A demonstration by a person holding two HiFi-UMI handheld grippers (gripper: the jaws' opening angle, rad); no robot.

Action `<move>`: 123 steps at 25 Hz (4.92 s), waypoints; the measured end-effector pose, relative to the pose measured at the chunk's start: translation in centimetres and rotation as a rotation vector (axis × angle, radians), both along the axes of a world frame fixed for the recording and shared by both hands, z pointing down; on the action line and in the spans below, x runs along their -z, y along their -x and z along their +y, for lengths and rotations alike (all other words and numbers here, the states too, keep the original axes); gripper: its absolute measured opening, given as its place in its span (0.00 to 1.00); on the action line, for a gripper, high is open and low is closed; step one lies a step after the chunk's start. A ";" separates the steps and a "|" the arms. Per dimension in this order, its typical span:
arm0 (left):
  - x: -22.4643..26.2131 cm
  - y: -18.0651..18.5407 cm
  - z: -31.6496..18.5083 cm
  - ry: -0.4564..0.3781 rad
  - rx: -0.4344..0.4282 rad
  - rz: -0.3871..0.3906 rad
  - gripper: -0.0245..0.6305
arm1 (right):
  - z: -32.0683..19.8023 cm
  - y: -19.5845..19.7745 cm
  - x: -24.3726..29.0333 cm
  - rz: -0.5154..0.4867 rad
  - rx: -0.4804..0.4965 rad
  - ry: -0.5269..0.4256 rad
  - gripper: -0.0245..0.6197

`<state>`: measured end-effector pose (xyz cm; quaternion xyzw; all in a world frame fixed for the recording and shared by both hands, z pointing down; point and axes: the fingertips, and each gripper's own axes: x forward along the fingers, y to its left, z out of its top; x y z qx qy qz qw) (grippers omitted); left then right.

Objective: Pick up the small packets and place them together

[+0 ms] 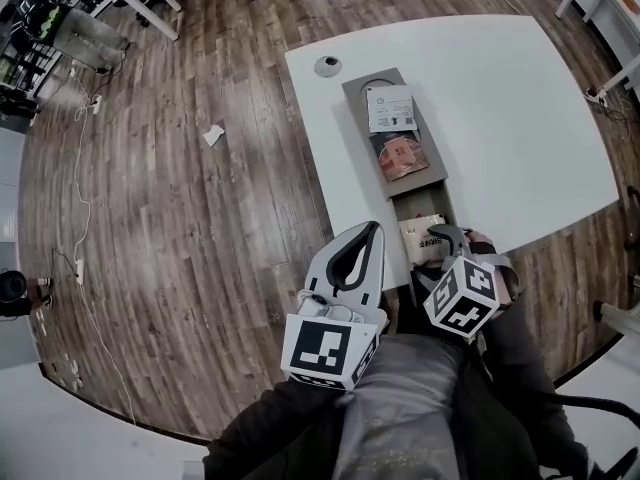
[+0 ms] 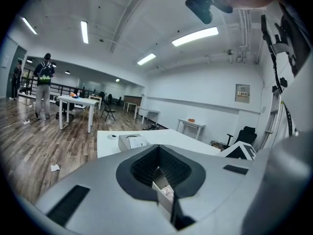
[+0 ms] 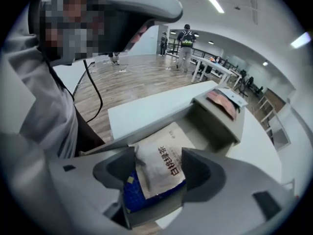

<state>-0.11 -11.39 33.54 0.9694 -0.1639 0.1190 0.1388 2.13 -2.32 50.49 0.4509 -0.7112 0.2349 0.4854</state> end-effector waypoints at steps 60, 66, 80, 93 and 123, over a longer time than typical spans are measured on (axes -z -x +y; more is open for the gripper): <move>0.4 -0.6 -8.2 -0.004 0.249 -0.023 0.04 | -16.8 -9.8 10.4 0.155 0.072 -0.276 0.24; -1.4 -0.4 -9.0 0.024 0.284 -0.063 0.04 | -17.6 -10.1 7.3 0.119 0.087 -0.218 0.26; -1.4 0.1 -8.9 0.019 0.290 -0.048 0.04 | -17.6 -10.0 7.1 0.063 0.039 -0.248 0.42; 2.0 0.9 -5.4 -0.033 0.186 0.041 0.04 | -12.6 -8.7 11.0 0.133 -0.038 -0.305 0.42; -2.2 1.5 -0.9 0.041 0.040 -0.043 0.04 | 0.4 -0.8 -2.0 0.052 0.103 0.137 0.63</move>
